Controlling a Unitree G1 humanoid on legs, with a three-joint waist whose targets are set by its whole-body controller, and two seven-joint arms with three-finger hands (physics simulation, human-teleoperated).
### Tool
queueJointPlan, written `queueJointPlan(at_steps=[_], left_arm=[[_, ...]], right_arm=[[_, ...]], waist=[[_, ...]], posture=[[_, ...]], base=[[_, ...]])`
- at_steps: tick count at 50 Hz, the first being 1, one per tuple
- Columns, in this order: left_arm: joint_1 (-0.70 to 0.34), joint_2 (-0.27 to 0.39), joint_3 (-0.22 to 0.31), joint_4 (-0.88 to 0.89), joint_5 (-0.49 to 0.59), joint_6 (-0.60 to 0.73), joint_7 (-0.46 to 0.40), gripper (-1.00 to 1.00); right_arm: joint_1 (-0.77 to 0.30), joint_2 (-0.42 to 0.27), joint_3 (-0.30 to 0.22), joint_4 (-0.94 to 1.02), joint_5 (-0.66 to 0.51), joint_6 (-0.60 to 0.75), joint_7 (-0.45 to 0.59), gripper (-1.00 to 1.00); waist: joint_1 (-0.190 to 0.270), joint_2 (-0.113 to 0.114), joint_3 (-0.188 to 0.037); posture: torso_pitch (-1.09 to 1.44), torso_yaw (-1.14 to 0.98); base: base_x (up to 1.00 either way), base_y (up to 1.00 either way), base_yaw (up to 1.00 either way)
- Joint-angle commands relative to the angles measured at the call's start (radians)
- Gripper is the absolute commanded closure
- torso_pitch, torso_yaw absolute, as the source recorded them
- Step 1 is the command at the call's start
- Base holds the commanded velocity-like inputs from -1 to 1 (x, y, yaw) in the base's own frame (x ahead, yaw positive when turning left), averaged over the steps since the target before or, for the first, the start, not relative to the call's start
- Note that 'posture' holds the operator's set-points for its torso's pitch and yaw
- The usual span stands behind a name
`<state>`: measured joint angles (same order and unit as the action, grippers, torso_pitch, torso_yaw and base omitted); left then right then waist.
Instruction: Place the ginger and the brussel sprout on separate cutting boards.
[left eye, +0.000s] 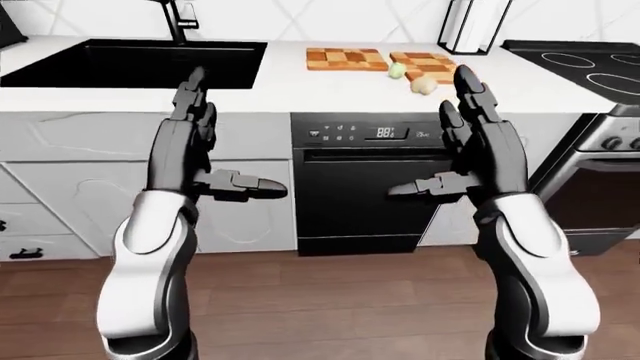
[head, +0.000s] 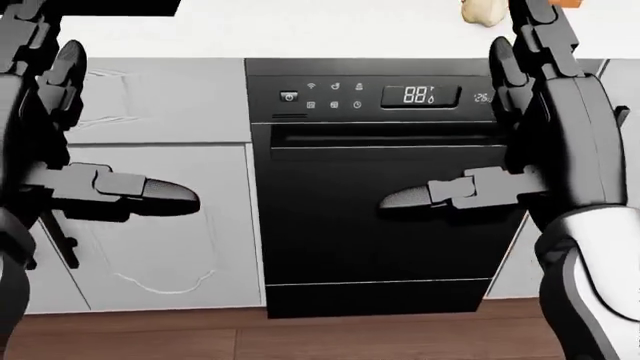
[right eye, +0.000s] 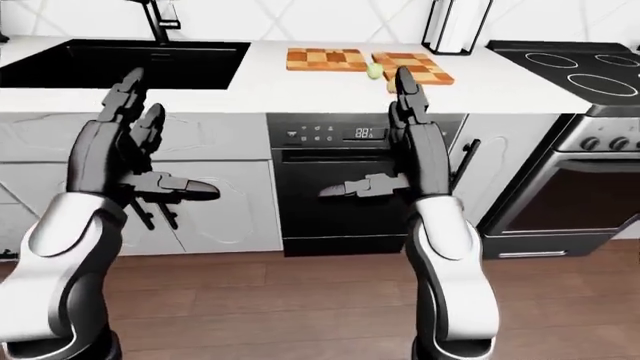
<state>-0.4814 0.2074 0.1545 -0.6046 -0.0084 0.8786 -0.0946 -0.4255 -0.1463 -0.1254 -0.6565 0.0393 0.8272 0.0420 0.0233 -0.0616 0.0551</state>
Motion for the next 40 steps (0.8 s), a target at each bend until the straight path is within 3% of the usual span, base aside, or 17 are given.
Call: queueJointPlan(at_steps=[1, 7, 10, 11, 12, 16, 18, 20, 21, 22, 23, 24, 31, 38, 40], left_arm=[[-0.037, 0.016, 0.023, -0.041, 0.001, -0.041, 0.015, -1.0], [-0.031, 0.023, 0.022, -0.055, 0.001, -0.031, 0.018, -1.0], [-0.029, 0.024, 0.019, -0.054, 0.004, -0.03, 0.015, -1.0], [-0.028, 0.025, 0.019, -0.054, 0.007, -0.032, 0.014, -1.0], [-0.028, 0.025, 0.02, -0.057, 0.008, -0.03, 0.013, -1.0], [-0.019, 0.024, 0.023, -0.063, 0.011, -0.031, 0.01, -1.0], [-0.019, 0.023, 0.024, -0.062, 0.011, -0.033, 0.009, -1.0], [-0.016, 0.023, 0.024, -0.061, 0.012, -0.036, 0.008, -1.0], [-0.014, 0.023, 0.027, -0.062, 0.012, -0.037, 0.008, -1.0], [-0.013, 0.024, 0.03, -0.066, 0.011, -0.036, 0.007, -1.0], [-0.011, 0.025, 0.03, -0.067, 0.011, -0.035, 0.006, -1.0], [-0.01, 0.025, 0.03, -0.069, 0.011, -0.035, 0.006, -1.0], [-0.006, 0.029, 0.038, -0.083, 0.009, -0.027, 0.007, -1.0], [-0.005, 0.031, 0.036, -0.079, 0.014, -0.033, 0.008, -1.0], [-0.005, 0.031, 0.037, -0.081, 0.014, -0.031, 0.007, -1.0]], right_arm=[[-0.037, -0.003, 0.005, -0.036, 0.005, -0.031, 0.0, -1.0], [-0.032, -0.006, 0.003, -0.05, 0.007, -0.026, -0.001, -1.0], [-0.029, -0.005, 0.007, -0.052, 0.005, -0.028, 0.0, -1.0], [-0.028, -0.005, 0.005, -0.051, 0.006, -0.03, 0.0, -1.0], [-0.027, -0.005, 0.005, -0.051, 0.005, -0.031, 0.0, -1.0], [-0.025, -0.005, 0.004, -0.054, 0.005, -0.034, 0.001, -1.0], [-0.025, -0.003, 0.007, -0.053, 0.004, -0.039, 0.001, -1.0], [-0.022, 0.0, 0.01, -0.046, 0.003, -0.046, 0.0, -1.0], [-0.023, -0.001, 0.013, -0.048, 0.0, -0.044, 0.0, -1.0], [-0.025, 0.0, 0.011, -0.052, 0.001, -0.039, 0.0, -1.0], [-0.024, 0.0, 0.011, -0.055, 0.001, -0.038, 0.0, -1.0], [-0.023, 0.001, 0.012, -0.057, 0.001, -0.038, 0.0, -1.0], [-0.024, 0.002, 0.014, -0.062, -0.002, -0.037, 0.0, -1.0], [-0.027, 0.002, 0.017, -0.068, -0.012, -0.037, 0.003, -1.0], [-0.025, 0.004, 0.018, -0.065, -0.014, -0.042, 0.003, -1.0]], waist=[[0.003, 0.011, -0.024], [-0.014, 0.068, -0.011], [-0.023, 0.117, -0.025], [-0.01, 0.106, -0.02], [-0.015, 0.111, -0.006], [-0.006, 0.122, -0.034], [0.008, 0.104, -0.03], [0.025, 0.062, -0.007], [0.026, 0.036, -0.014], [0.022, -0.012, -0.032], [0.015, -0.028, -0.044], [0.013, -0.005, -0.013], [-0.016, 0.045, -0.011], [-0.027, 0.078, -0.037], [-0.026, 0.107, -0.049]], posture=[[0.0, 0.0], [0.0, 0.0], [0.0, 0.0], [0.0, 0.0], [0.0, 0.0], [0.0, 0.0], [0.0, 0.0], [0.0, 0.0], [0.0, 0.0], [0.0, 0.0], [0.0, 0.0], [0.0, 0.0], [0.0, 0.0], [0.0, 0.0], [0.0, 0.0]], base=[[0.34, -0.48, 0.0], [0.34, -0.49, 0.0], [0.34, -0.49, 0.0], [0.34, -0.48, 0.0], [0.34, -0.48, 0.0], [0.35, -0.47, 0.0], [0.46, -0.37, 0.0], [0.55, -0.29, 0.0], [0.56, -0.3, 0.0], [0.55, -0.29, 0.0], [0.55, -0.3, 0.0], [0.56, -0.3, 0.0], [0.56, -0.3, 0.0], [0.55, -0.16, 0.0], [0.45, -0.09, 0.0]])
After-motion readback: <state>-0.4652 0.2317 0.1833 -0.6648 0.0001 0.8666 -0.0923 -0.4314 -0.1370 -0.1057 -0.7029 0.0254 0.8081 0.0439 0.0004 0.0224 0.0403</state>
